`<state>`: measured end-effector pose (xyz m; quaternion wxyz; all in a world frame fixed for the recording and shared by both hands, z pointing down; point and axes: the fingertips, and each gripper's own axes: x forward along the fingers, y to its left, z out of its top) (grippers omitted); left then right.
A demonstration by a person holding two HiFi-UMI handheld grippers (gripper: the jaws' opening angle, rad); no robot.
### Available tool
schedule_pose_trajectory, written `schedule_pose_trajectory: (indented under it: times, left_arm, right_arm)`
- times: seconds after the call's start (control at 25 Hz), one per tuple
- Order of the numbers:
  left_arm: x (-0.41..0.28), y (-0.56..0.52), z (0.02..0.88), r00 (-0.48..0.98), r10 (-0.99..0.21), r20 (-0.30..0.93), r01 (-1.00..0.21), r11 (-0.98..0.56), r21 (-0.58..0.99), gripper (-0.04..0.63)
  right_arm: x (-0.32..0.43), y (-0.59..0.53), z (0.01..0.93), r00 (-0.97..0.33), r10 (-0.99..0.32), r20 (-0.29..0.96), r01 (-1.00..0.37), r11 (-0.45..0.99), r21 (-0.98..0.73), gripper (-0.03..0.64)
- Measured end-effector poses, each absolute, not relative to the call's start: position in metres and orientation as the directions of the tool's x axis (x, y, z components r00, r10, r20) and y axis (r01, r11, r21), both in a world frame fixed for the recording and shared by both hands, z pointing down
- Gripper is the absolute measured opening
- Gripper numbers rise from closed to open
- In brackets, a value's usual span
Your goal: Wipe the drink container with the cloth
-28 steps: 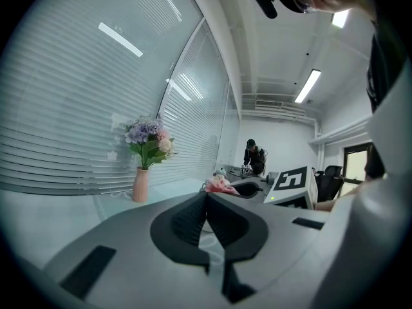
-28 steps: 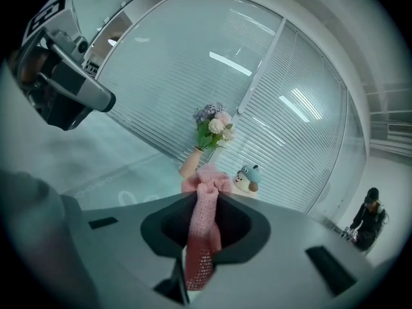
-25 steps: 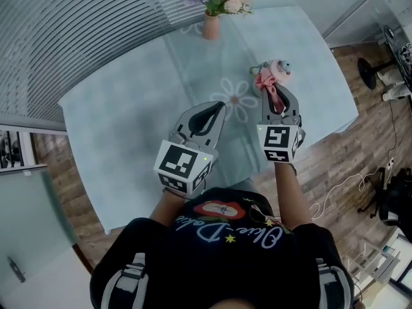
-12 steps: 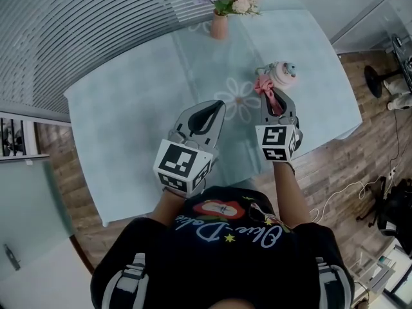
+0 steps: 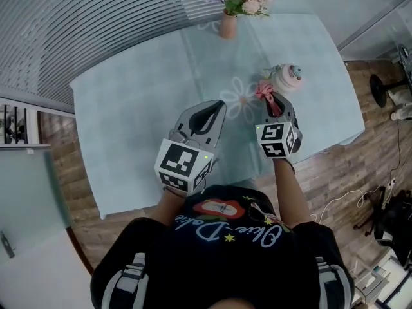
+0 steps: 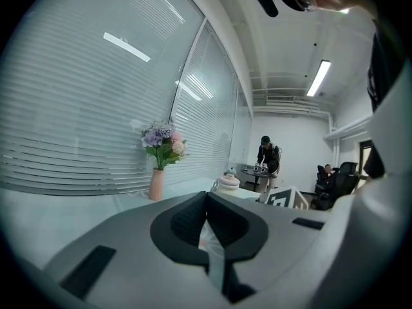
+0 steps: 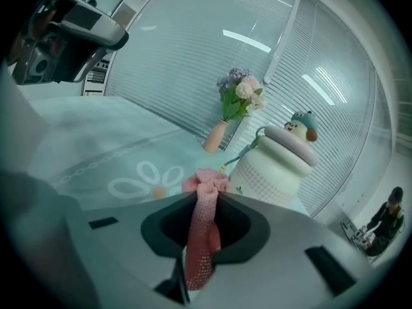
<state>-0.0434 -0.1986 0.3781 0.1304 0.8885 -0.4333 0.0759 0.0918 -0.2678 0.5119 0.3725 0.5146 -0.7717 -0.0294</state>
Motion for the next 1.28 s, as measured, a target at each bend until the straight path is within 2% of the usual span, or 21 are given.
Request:
schedule_pose_trajectory:
  times: [0.84, 1.0, 1.28]
  left_arm:
    - [-0.041, -0.193, 0.366, 0.56, -0.794, 0.236, -0.828, -0.543, 0.138, 0.005]
    - [-0.037, -0.191, 0.365, 0.563, -0.793, 0.235, -0.826, -0.547, 0.134, 0.005]
    - [-0.024, -0.196, 0.361, 0.582, -0.781, 0.228, -0.813, -0.569, 0.125, 0.005]
  right_arm:
    - [0.089, -0.265, 0.551, -0.251, -0.703, 0.665, -0.725, 0.592, 0.352, 0.06]
    - [0.086, -0.261, 0.539, -0.284, -0.72, 0.633, -0.741, 0.584, 0.331, 0.06]
    - [0.074, -0.248, 0.483, -0.41, -0.78, 0.472, -0.725, 0.593, 0.35, 0.06]
